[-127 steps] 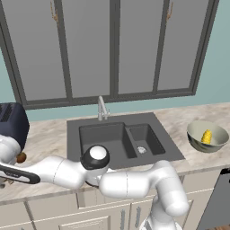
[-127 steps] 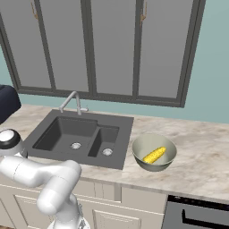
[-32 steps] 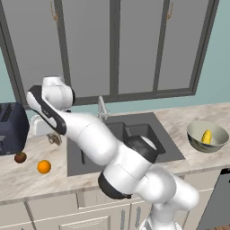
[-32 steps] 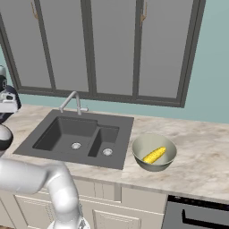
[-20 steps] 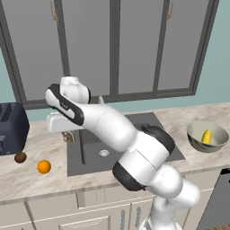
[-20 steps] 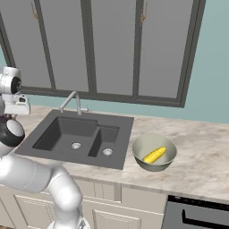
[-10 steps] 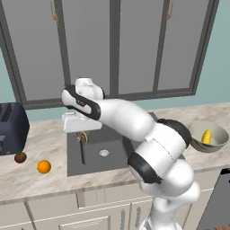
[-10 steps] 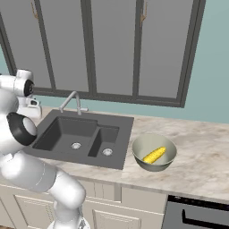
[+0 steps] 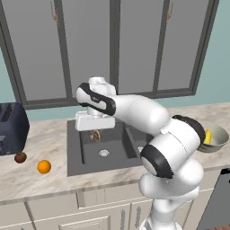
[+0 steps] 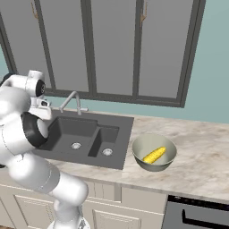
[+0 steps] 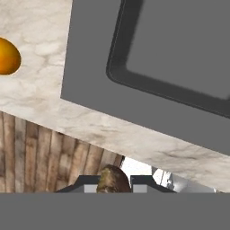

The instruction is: There is a mixed pile of frozen fruits and vegetables on the counter. Locate all the frozen vegetables and place the items in a bowl on the counter. Take all the frozen fruits and defrost them in a running sink.

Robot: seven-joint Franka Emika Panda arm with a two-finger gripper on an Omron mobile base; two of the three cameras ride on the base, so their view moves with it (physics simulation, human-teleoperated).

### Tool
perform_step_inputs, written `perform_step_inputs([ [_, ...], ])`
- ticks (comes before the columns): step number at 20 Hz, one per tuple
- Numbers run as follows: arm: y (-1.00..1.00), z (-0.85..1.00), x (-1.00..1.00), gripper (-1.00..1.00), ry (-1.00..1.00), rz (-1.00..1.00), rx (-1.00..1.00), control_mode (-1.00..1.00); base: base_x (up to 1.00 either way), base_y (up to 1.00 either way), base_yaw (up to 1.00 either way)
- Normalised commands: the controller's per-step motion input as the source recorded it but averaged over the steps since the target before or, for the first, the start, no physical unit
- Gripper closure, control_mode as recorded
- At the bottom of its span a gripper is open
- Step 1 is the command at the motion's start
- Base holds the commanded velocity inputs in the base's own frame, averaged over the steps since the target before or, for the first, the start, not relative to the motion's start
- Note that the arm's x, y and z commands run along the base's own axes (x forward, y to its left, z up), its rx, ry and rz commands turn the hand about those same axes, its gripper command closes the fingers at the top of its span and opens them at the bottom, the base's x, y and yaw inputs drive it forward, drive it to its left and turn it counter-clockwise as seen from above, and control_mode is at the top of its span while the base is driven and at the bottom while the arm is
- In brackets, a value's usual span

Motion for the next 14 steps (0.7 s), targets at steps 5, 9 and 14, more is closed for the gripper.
perform_step_inputs([
  [5, -0.46, 0.01, -0.07, 1.0, 0.0, -0.07, -0.03, -1.0, 0.0, 0.0, 0.0],
  [9, -0.5, -0.07, -0.02, 1.0, 0.0, -0.07, -0.01, -1.0, 0.0, 0.0, 0.0],
  [14, -0.51, -0.03, -0.04, 1.0, 0.0, -0.07, -0.01, -1.0, 0.0, 0.0, 0.0],
])
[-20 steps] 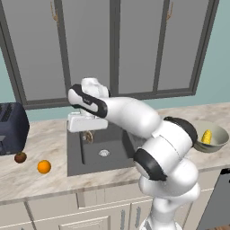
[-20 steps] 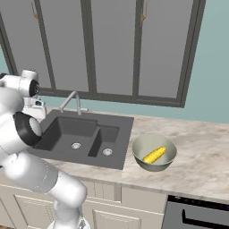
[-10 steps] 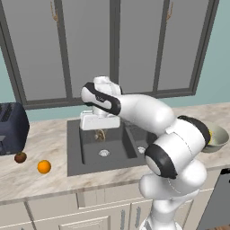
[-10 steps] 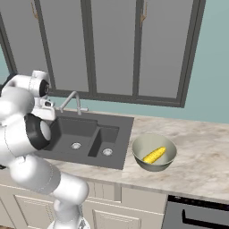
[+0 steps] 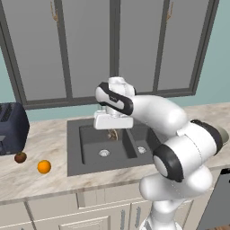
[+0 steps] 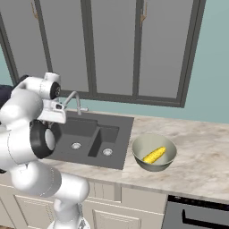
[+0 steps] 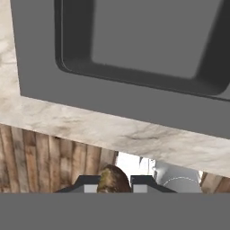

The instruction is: There is a mixed pile of frozen fruits and vegetables on the counter. Locate all the frozen vegetables and place the items in a bowl on the counter. Take all the frozen fruits and defrost them in a running sink.

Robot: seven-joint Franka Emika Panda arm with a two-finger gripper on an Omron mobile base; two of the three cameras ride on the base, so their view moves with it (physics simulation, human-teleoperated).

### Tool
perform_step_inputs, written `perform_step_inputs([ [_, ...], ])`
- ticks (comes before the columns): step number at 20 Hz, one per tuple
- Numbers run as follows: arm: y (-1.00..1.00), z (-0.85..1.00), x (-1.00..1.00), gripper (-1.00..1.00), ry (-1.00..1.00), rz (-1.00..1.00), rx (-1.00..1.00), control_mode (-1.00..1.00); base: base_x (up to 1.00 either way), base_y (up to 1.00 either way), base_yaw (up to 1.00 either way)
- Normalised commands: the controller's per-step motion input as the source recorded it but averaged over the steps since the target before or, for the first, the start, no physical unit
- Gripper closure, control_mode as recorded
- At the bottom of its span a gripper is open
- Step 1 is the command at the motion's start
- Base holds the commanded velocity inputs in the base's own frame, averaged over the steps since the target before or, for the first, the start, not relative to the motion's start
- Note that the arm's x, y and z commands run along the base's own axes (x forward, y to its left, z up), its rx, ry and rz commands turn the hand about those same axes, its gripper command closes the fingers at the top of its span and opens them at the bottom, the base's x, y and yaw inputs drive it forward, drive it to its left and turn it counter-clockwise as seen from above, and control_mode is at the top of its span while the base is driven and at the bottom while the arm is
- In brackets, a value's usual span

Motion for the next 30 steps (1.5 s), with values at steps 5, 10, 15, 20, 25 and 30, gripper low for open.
perform_step_inputs([
  [5, -0.49, 0.0, -0.01, 1.0, 0.01, -0.08, -0.01, -1.0, 0.0, 0.0, 0.0],
  [10, -0.46, 0.0, 0.0, 1.0, 0.01, -0.09, -0.01, -1.0, 0.0, 0.0, 0.0],
  [15, -0.45, 0.01, 0.0, 1.0, 0.01, -0.09, -0.01, -1.0, 0.0, 0.0, 0.0],
  [20, -0.39, 0.03, 0.04, 1.0, -0.01, -0.07, -0.03, -1.0, 0.0, 0.0, 0.0],
  [25, -0.31, 0.03, 0.02, 1.0, -0.01, -0.08, -0.04, -1.0, 0.0, 0.0, 0.0],
  [30, -0.23, 0.0, 0.0, 1.0, -0.11, -0.08, -0.11, -1.0, 0.0, 0.0, 0.0],
])
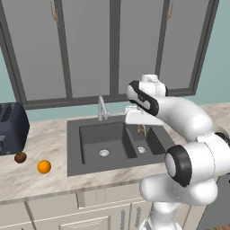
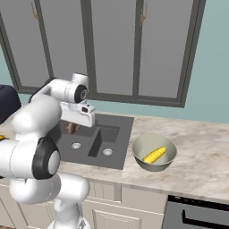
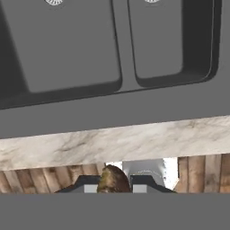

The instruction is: There is a mixed pile of frozen fruits and vegetables on the counter. Locate all the frozen vegetables and place the items in a bowl on the counter. Take all the frozen fruits and defrost them in a running sink.

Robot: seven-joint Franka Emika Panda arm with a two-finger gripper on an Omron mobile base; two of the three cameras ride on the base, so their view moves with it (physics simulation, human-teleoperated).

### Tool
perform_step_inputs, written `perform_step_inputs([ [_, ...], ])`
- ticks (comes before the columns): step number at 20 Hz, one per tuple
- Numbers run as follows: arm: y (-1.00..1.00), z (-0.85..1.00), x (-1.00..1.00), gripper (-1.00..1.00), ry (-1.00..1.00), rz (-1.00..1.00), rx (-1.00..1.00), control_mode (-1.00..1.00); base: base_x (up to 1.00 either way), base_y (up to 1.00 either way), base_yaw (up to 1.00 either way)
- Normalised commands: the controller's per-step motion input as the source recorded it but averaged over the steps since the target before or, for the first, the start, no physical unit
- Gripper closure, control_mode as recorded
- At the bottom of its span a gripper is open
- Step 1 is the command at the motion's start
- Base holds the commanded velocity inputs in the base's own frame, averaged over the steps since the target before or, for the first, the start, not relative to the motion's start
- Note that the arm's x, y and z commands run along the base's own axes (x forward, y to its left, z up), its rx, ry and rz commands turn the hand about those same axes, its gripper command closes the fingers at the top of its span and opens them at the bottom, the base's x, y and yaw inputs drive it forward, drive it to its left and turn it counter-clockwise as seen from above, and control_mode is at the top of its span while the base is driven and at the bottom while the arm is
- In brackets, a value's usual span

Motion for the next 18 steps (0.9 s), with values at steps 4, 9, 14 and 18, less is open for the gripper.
perform_step_inputs([
  [4, -0.25, -0.02, -0.02, 1.0, -0.17, -0.05, -0.1, -1.0, 0.0, 0.0, 0.0],
  [9, -0.35, 0.03, 0.0, 1.0, -0.09, -0.04, -0.1, -1.0, 0.0, 0.0, 0.0],
  [14, -0.4, 0.18, 0.0, 1.0, -0.01, -0.06, -0.04, -1.0, 0.0, 0.0, 0.0],
  [18, -0.44, 0.11, 0.0, 1.0, 0.06, -0.09, 0.0, -1.0, 0.0, 0.0, 0.0],
])
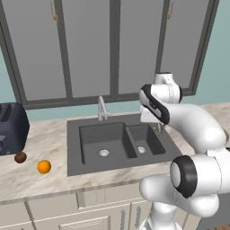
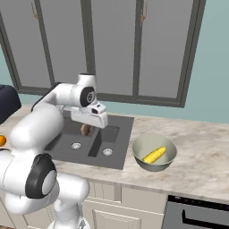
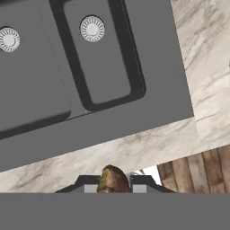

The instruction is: There is a mixed pile of frozen fruits and vegetables on the counter. Locate all the frozen vegetables and place the items in a bowl on the counter. Take all the frozen fruits and defrost them in a running sink.

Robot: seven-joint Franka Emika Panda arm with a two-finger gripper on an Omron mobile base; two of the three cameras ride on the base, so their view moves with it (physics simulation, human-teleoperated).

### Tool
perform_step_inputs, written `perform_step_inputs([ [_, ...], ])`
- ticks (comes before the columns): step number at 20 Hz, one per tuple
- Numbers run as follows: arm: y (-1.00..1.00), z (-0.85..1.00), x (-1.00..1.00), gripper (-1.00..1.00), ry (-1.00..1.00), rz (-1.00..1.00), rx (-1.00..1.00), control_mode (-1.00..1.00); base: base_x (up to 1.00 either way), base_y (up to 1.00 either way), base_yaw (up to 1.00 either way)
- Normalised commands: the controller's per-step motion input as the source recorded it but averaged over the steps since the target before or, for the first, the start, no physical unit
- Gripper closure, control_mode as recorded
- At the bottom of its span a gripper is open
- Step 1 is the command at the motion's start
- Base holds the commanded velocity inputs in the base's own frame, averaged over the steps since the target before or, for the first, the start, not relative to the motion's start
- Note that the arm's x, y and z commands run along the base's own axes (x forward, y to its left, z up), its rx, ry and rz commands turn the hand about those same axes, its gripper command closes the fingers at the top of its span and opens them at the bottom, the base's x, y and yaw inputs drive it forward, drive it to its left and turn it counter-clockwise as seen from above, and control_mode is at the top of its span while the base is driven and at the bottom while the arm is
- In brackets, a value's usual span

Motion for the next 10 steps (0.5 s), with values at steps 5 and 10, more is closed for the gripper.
perform_step_inputs([
  [5, -0.43, 0.07, 0.0, 1.0, 0.01, -0.04, -0.02, -1.0, 0.0, 0.0, 0.0],
  [10, -0.46, 0.06, 0.01, 1.0, 0.0, -0.03, -0.03, -1.0, 0.0, 0.0, 0.0],
])
